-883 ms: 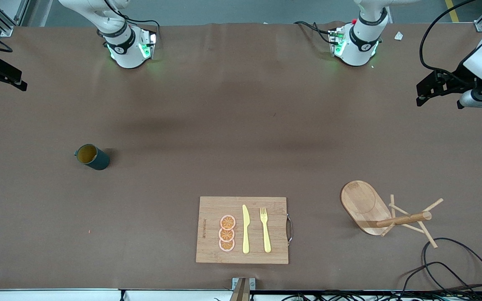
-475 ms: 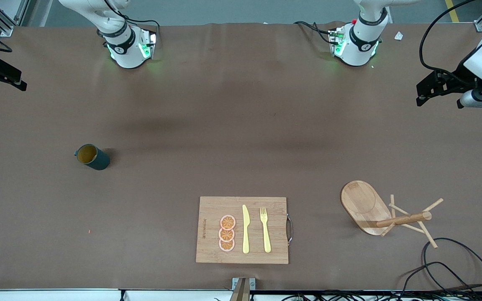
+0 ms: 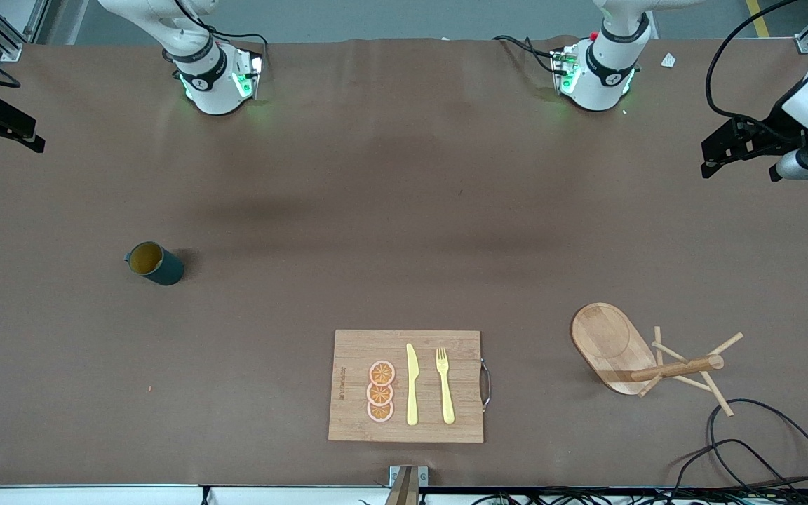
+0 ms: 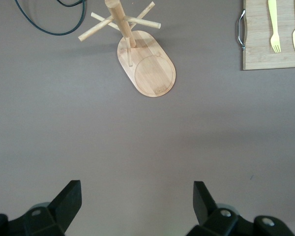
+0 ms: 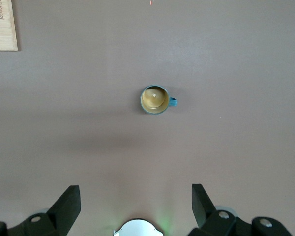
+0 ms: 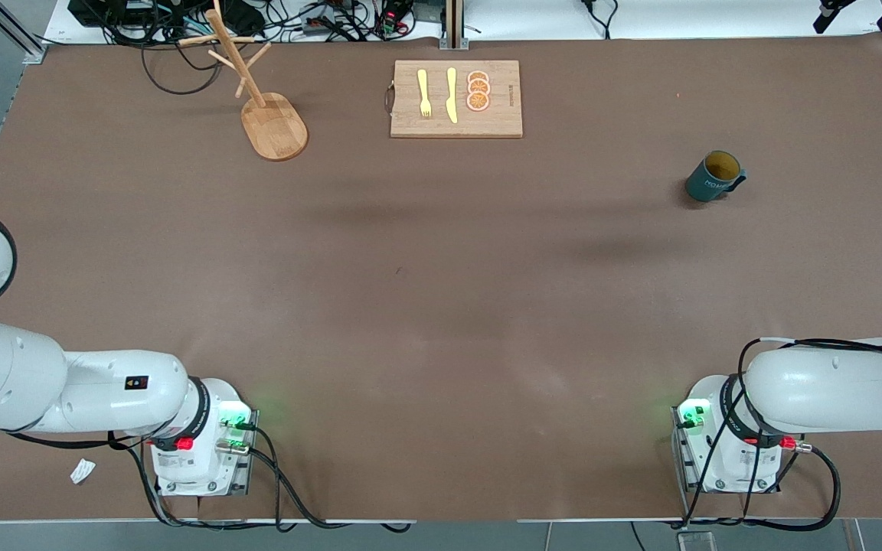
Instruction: Pass cup and hang on rack
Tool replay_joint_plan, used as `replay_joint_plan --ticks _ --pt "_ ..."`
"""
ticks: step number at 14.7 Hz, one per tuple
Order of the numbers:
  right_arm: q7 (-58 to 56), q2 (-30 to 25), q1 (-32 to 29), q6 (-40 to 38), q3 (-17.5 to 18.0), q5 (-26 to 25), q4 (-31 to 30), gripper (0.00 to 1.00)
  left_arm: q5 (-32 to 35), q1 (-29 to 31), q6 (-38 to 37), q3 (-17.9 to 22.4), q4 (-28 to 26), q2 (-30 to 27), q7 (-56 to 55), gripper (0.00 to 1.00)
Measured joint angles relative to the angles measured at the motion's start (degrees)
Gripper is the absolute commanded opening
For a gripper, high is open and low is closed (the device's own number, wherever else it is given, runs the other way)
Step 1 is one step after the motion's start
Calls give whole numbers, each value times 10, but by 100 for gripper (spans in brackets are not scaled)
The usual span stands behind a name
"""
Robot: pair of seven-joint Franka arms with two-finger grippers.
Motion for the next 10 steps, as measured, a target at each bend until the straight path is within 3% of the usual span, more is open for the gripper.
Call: replay_joint_plan --ticks 10 --pt "-2 0 0 0 -1 0 0 100 0 1 -14 -2 0 0 0 100"
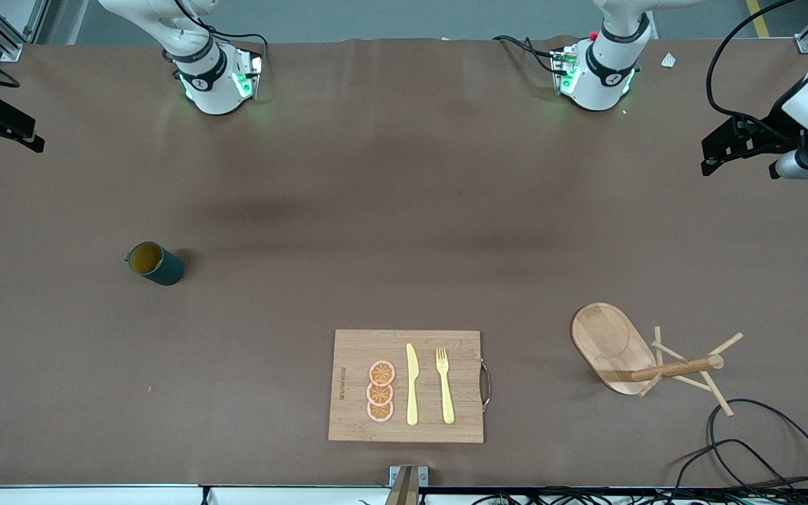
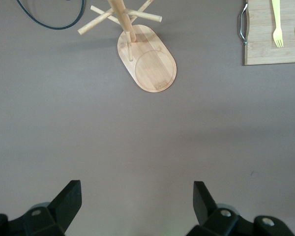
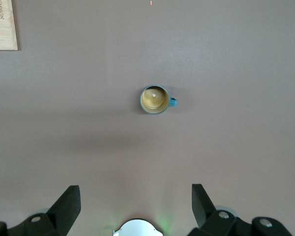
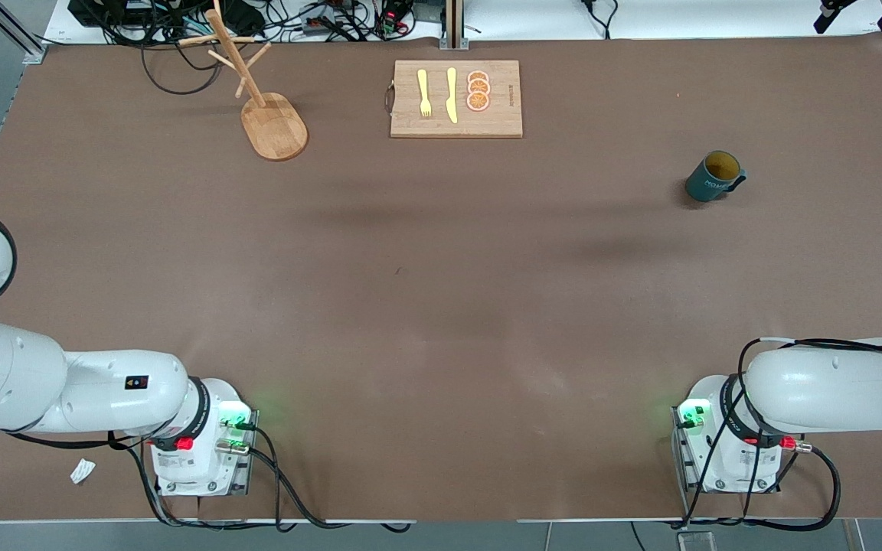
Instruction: Pass cup and hang on rack
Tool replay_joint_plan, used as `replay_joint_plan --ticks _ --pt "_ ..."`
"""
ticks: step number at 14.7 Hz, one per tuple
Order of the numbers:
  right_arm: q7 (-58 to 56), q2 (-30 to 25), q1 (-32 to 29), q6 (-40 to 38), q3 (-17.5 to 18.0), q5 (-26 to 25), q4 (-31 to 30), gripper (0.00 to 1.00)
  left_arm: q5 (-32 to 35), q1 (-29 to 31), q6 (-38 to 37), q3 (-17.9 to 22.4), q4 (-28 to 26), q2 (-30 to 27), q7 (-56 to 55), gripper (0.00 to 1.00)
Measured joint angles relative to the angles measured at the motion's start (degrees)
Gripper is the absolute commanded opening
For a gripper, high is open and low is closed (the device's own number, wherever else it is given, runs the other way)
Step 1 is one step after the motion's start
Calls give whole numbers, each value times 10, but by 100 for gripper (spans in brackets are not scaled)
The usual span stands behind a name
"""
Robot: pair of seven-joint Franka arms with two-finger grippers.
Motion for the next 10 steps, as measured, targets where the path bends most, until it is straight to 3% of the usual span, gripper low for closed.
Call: replay_joint_plan --ticks 10 --pt "0 0 0 0 0 0 0 100 0 0 -7 0 0 0 0 100"
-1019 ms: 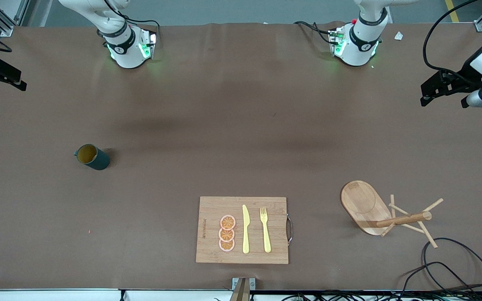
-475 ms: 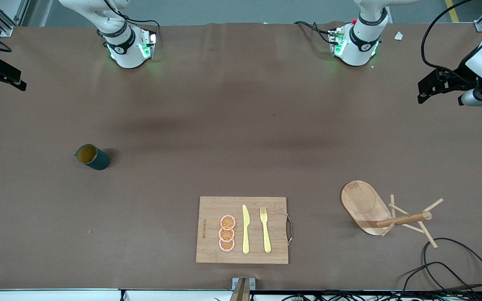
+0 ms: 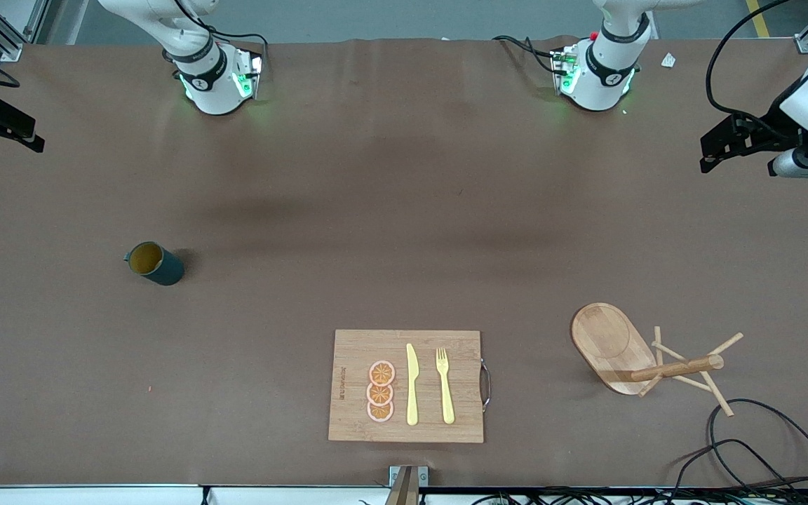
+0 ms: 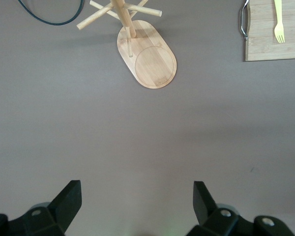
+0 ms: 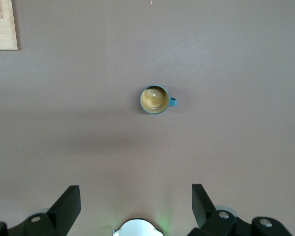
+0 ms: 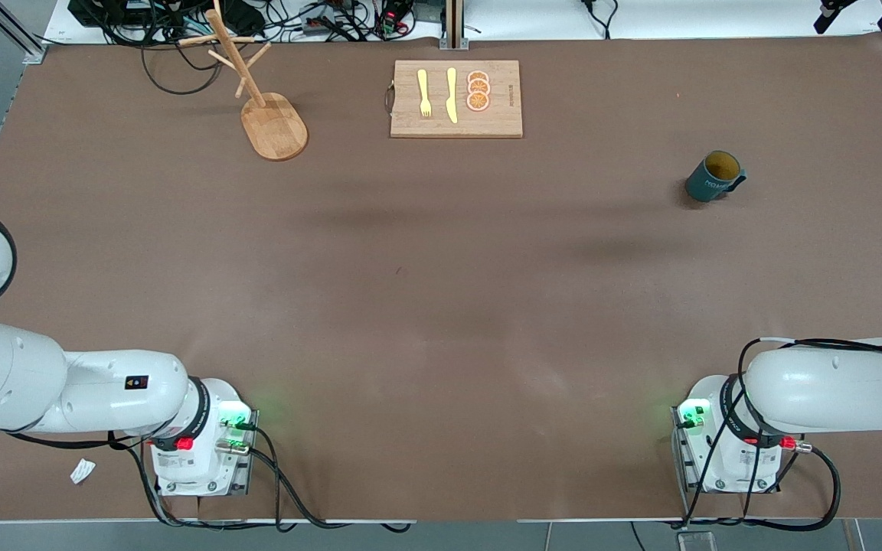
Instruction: Pass cup and hang on rack
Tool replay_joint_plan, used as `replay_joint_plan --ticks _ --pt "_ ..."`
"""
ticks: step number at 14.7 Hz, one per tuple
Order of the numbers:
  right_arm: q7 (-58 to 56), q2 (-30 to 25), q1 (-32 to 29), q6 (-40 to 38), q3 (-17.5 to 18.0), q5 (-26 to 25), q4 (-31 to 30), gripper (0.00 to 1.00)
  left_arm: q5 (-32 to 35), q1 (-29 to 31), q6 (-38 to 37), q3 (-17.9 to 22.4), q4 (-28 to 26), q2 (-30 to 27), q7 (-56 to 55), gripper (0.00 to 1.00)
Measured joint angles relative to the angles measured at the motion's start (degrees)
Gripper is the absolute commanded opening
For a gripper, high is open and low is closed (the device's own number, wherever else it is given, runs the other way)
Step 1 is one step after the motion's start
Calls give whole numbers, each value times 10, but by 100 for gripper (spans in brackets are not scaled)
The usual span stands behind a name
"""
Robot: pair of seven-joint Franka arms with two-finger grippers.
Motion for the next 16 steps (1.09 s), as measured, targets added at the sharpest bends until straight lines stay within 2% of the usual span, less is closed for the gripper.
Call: replay_joint_plan --ticks 16 --pt "0 0 0 -1 0 0 0 100 0 0 -11 0 2 -4 1 100"
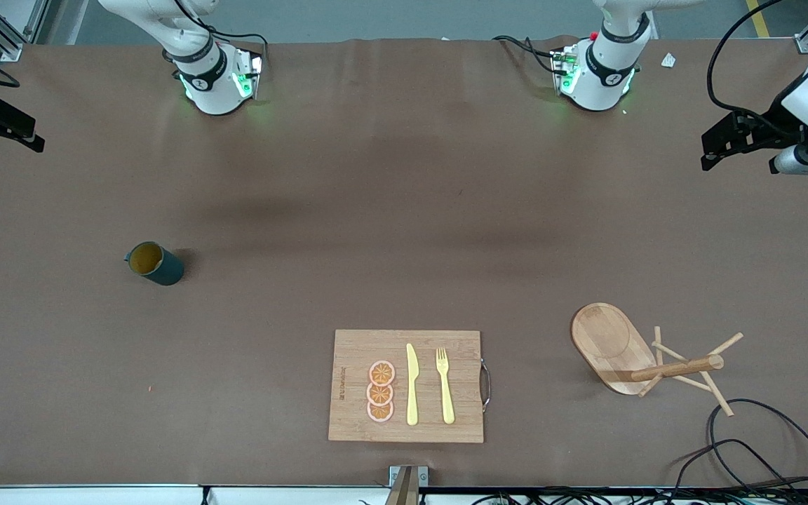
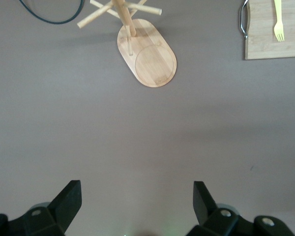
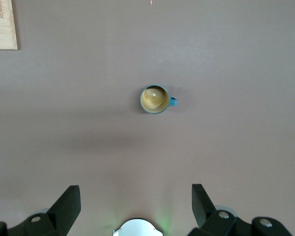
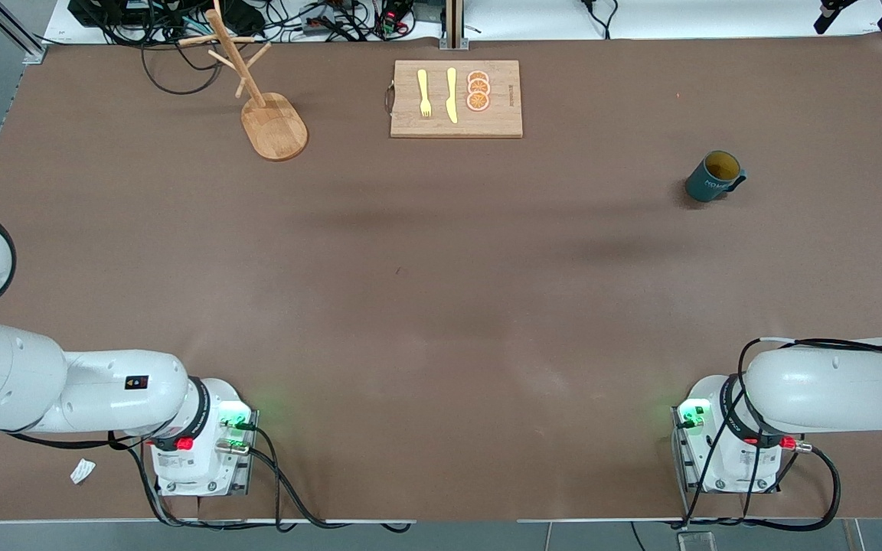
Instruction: Pass cup and hang on rack
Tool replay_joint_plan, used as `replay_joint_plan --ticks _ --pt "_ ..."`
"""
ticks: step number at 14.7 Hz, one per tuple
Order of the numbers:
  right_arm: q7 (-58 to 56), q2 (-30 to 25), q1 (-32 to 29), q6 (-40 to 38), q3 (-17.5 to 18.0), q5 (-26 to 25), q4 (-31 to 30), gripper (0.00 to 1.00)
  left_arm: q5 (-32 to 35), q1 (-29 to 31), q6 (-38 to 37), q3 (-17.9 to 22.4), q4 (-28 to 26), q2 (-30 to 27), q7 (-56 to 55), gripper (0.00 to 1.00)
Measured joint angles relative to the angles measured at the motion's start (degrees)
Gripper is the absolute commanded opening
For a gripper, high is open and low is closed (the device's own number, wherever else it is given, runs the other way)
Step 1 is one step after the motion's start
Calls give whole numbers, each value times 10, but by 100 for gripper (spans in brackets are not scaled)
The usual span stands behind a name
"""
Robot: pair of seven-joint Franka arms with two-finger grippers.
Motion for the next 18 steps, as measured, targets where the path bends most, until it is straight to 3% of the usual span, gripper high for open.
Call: replay_joint_plan --ticks 9,15,18 --pt "1 11 -9 1 -3 0 4 100 0 -3 -2 -4 -1 5 -1 100" --pt "-17 132 -31 44 -3 0 3 100 0 -3 -1 -4 -1 9 -1 100" --pt "-82 163 -32 120 -2 0 -34 100 0 -3 2 -4 -1 9 -1 100"
